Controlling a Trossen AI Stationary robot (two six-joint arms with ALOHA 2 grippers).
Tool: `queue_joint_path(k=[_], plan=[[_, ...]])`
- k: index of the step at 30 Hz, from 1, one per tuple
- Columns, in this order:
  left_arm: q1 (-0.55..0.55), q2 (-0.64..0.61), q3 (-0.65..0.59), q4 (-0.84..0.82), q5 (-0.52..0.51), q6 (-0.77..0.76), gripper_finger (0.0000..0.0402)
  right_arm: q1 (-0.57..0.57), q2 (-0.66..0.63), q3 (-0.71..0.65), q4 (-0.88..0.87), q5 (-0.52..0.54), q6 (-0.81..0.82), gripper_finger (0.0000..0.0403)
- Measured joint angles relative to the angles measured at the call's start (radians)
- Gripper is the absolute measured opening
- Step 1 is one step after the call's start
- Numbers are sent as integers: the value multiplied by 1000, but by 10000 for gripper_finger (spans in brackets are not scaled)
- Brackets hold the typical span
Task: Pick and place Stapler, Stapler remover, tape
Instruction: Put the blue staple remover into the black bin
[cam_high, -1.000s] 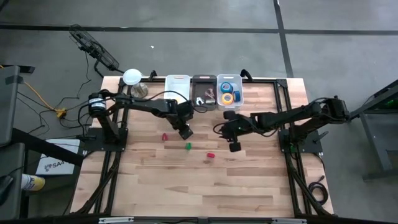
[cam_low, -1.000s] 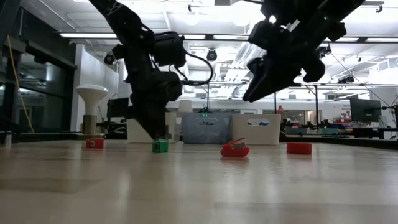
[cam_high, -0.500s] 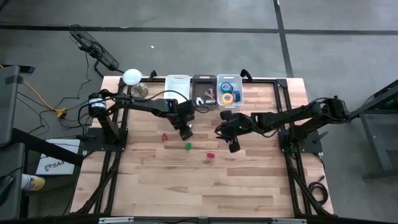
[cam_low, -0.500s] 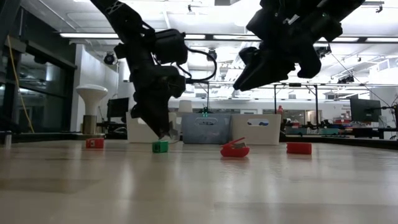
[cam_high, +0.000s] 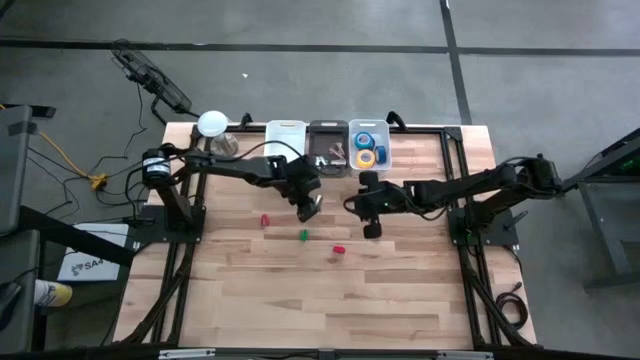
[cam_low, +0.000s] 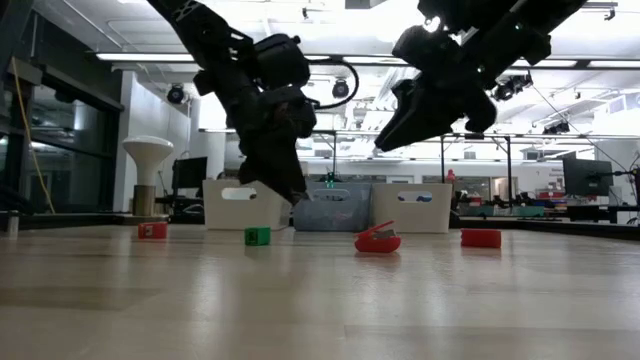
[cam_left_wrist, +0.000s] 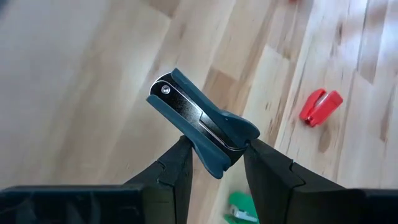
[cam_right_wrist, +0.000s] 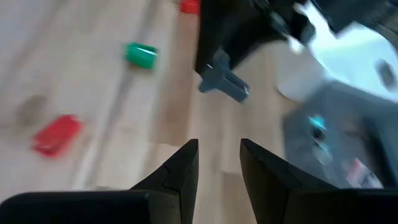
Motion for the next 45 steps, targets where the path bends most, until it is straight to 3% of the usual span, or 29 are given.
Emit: queue_joint_path(k=[9, 16, 29, 34, 45], plan=[[47, 0, 161, -54, -24, 122, 120, -5, 0, 0, -118, 281, 211, 110], [129, -1, 288, -135, -122, 212, 120, -53, 0, 0, -224, 263, 305, 110], [296, 71, 302, -108, -81, 266, 120, -72, 0, 0, -244, 273, 303, 110], [319, 130, 301, -71, -27, 306, 120, -72, 0, 0, -267, 277, 315, 110], [317, 145, 302, -46, -73, 350, 120, -72, 0, 0, -275, 278, 315, 110]])
